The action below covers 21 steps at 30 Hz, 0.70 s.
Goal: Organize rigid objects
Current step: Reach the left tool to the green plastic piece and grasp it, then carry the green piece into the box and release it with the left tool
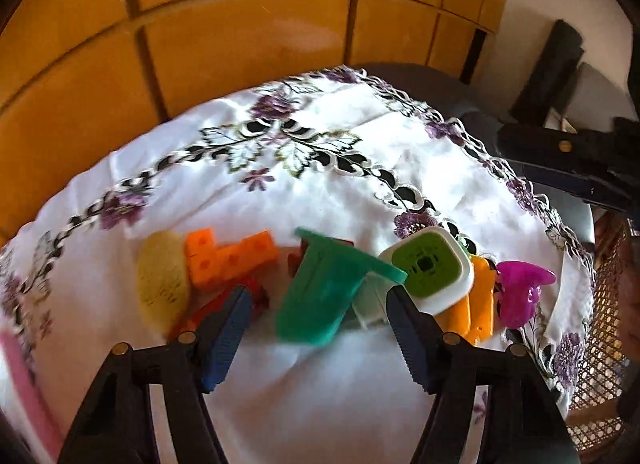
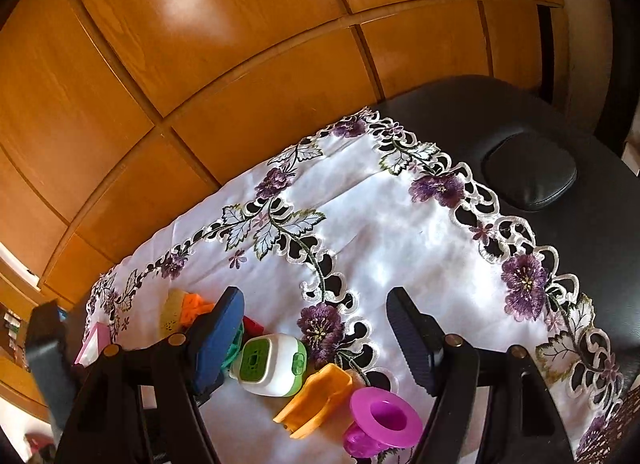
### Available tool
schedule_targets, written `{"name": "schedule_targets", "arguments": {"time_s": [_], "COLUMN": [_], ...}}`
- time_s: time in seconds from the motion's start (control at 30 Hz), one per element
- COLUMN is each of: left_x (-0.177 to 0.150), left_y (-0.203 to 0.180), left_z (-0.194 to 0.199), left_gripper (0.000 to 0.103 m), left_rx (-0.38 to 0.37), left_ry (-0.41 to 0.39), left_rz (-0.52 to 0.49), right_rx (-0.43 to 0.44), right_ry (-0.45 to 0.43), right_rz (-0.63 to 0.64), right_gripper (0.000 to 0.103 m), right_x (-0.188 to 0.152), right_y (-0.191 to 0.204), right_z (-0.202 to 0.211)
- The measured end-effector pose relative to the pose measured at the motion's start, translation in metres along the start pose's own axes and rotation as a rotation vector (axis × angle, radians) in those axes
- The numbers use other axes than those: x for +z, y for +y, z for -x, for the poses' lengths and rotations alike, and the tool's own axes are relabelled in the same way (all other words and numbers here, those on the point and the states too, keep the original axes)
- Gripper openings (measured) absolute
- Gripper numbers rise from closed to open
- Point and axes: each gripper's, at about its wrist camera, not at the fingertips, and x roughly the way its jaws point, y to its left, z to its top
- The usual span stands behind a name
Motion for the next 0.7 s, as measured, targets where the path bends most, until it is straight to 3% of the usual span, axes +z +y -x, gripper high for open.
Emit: {"name": "schedule_targets", "arguments": {"time_s": [0.13, 0.17, 0.23, 0.27, 0.53, 0.7], "left_x": [0.009, 0.011, 0.011, 0.01, -0.017, -0.054], "left_y": [0.009, 0.013, 0.012, 0.012, 0.016, 0.016], "left_z": [-0.011, -0.012, -0.014, -0.014, 0.015, 0.053], "left_gripper": [0.073, 0.068, 0.048, 0.031, 0.031, 0.031], "left_rx": [-0.053, -0.076, -0.105, -0.108, -0.125, -0.054], "left_ry": [-0.013, -0.015, -0.009, -0.005, -0.051, -0.089], "left_rz": [0.018, 0.044, 0.058, 0.063, 0.156, 0.2], "right_rx": [-0.001, -0.003, -0.007, -0.01, -0.024, -0.006], "right_ry": [0.004, 0.005, 0.008, 0.008, 0.019, 0.053], "right_rz": [-0.006, -0.007, -0.008, -0.007, 0.001, 0.038], "right_gripper": [0.075, 0.075, 0.075, 0.075, 0.075, 0.075], "right_x": [0.0, 0.0, 0.0, 0.0, 0.0, -0.003], "right_y": [-0.001, -0.002, -0.002, -0.002, -0.002, 0.005], "right_z": [-0.001, -0.002, -0.002, -0.002, -0.005, -0.01]}}
